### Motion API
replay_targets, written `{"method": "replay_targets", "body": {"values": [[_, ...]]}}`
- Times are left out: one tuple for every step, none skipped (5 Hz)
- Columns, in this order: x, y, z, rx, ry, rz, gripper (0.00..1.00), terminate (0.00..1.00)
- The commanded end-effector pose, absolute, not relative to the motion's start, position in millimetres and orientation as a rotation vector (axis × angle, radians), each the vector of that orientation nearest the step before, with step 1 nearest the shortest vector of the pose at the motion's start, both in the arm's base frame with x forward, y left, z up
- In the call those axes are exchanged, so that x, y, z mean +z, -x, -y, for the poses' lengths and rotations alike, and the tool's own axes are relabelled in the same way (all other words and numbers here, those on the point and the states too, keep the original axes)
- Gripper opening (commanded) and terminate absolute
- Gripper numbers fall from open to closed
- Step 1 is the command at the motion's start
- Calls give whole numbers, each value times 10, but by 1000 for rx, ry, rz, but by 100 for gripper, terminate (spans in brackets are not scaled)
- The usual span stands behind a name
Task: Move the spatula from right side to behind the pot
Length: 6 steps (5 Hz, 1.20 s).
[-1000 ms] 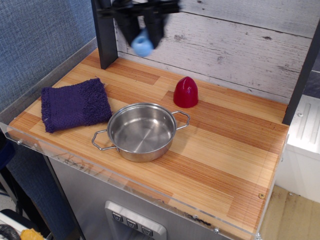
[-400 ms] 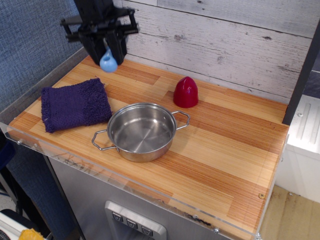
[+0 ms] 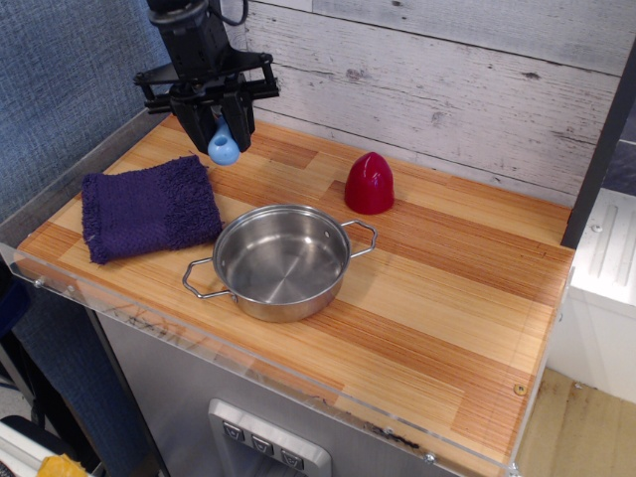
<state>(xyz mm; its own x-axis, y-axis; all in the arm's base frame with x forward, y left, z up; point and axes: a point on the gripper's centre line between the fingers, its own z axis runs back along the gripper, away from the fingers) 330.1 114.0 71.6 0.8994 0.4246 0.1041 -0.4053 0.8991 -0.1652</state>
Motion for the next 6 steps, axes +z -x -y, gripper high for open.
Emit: {"method": "replay_targets", "body": {"values": [[610,-3424,-1201,459,130,167,0,0],[472,-3524,-1143,461,133,165,0,0],[348,-3570,-1058,458,136,151,0,0],[294,-3599,-1020,453,149,154,0,0],[342,-3608,-1016,463,153,164,0,0],[401,-3606,-1022,424,168,129,100,0]]}}
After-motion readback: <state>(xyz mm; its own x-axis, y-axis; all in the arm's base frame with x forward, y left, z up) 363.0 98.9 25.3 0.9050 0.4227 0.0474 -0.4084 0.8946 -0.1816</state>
